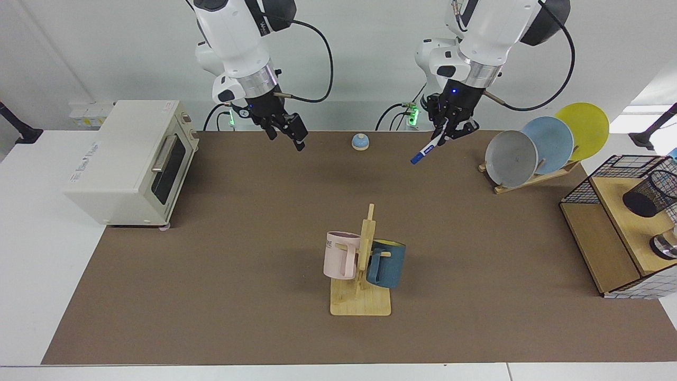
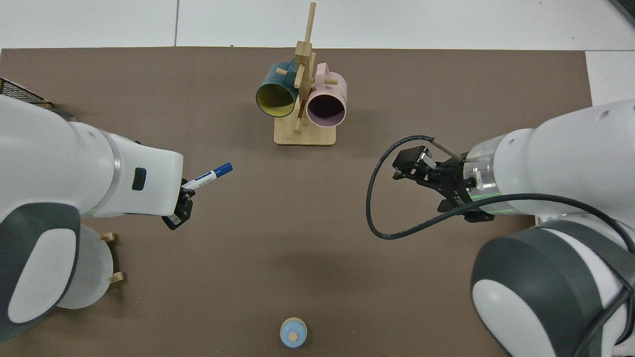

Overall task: Put markers into pen holder
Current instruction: 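Carry the marker toward the pen holder while the right gripper withdraws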

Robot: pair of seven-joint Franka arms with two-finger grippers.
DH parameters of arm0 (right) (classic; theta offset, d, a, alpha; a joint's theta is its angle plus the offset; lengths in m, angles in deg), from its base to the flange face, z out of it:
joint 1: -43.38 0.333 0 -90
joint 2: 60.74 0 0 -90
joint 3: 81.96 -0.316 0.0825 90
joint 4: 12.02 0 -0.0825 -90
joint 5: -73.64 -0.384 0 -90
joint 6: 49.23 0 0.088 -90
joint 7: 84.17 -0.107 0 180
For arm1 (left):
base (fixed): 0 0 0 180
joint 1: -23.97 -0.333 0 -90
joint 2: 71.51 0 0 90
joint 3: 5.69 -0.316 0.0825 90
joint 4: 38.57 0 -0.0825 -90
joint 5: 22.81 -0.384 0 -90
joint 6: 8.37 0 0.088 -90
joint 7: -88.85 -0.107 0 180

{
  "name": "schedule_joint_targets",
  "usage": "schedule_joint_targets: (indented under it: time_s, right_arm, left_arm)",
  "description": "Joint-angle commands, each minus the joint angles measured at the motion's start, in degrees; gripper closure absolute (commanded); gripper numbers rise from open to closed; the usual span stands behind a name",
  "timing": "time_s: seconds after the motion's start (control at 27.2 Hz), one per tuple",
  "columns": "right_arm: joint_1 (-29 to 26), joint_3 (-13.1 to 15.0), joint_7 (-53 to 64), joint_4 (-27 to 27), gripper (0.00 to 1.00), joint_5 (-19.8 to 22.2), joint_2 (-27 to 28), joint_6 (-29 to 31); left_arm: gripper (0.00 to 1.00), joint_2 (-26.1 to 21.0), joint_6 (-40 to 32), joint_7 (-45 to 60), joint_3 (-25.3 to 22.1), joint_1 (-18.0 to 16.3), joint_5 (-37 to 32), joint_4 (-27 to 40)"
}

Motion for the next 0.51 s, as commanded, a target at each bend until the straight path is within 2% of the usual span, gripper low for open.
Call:
schedule_joint_targets:
  time_s: [0.0,0.15,0.37,0.48]
  right_arm:
    - [-3.5,-0.7,11.8,0.4,0.01,2.3,-1.5,-1.7]
    - [-4.1,-0.7,20.3,-0.2,0.01,5.0,-1.6,-4.4]
    - [-4.0,-0.8,24.5,-0.4,0.01,7.2,-1.5,-4.6]
    - [-3.6,-0.9,28.8,-0.6,0.01,9.1,-1.4,-5.9]
  left_arm:
    - [1.00,-0.5,-4.2,1.4,0.7,-2.7,-3.9,-3.4]
    - [1.00,-0.5,-6.5,1.2,0.6,-3.0,-9.1,-5.0]
    - [1.00,-1.5,-8.9,0.2,0.5,-4.0,-14.6,-7.3]
    - [1.00,-2.4,-10.3,-4.0,0.4,-6.1,-16.3,-9.2]
